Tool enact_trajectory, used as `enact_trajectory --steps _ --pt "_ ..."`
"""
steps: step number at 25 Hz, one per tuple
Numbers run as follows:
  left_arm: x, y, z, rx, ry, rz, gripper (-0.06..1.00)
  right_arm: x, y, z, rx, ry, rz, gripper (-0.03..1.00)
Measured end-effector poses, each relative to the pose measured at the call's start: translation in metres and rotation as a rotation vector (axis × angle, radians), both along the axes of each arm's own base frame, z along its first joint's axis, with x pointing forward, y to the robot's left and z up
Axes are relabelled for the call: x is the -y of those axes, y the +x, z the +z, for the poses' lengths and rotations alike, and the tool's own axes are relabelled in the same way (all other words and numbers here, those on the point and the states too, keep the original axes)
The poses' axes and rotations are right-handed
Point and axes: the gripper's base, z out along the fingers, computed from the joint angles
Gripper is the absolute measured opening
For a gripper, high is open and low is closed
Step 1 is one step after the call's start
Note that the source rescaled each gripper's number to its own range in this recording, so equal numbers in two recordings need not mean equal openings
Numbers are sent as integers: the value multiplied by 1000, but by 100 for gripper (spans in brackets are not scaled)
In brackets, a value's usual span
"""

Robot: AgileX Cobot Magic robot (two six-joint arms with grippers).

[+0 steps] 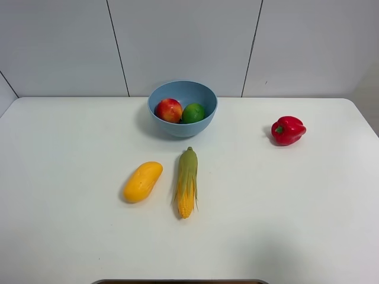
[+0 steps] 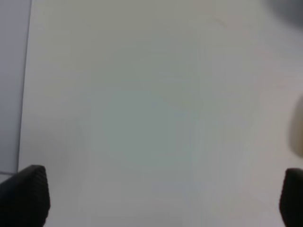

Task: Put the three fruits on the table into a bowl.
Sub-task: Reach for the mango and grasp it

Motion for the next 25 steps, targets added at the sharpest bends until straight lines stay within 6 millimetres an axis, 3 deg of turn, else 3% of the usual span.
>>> enact_trajectory --steps 5,12,19,25 --pt "11 40 10 -93 50 -138 100 0 0 0 0 0 0 0" --pt "53 89 1 -183 156 -367 100 0 0 0 0 0 0 0" --pt "98 125 -25 -277 198 -491 100 0 0 0 0 0 0 0" --pt "121 144 -54 -370 199 -508 100 0 0 0 0 0 0 0"
